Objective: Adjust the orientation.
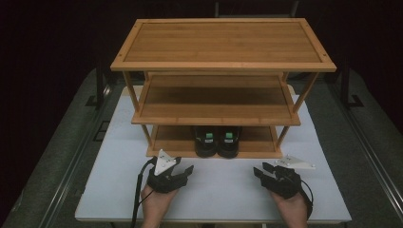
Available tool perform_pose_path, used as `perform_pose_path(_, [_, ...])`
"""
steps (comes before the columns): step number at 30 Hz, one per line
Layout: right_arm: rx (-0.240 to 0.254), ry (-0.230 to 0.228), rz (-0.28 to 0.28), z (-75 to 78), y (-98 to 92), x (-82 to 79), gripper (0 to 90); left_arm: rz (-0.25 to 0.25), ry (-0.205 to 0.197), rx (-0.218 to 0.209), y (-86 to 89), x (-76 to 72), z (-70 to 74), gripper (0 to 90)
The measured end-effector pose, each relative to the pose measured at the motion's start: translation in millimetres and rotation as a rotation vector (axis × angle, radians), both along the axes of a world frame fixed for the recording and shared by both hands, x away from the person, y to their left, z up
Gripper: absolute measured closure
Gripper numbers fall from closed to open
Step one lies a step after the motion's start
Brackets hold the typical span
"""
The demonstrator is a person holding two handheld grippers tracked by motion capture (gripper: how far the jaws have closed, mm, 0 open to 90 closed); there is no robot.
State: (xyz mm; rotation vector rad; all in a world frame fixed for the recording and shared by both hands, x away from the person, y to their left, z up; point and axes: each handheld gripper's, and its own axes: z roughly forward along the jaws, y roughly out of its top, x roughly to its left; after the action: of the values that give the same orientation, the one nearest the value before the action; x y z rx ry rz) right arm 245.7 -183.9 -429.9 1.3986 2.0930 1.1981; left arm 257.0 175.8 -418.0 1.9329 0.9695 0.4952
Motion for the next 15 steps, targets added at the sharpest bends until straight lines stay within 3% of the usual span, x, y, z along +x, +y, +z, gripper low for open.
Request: perform_pose_path(15, [-0.012,0.011,0.0,-1.5,-11.9,-4.1,55.0,-0.001,0.007,0.017,9.7,-1.4,1.7,41.3])
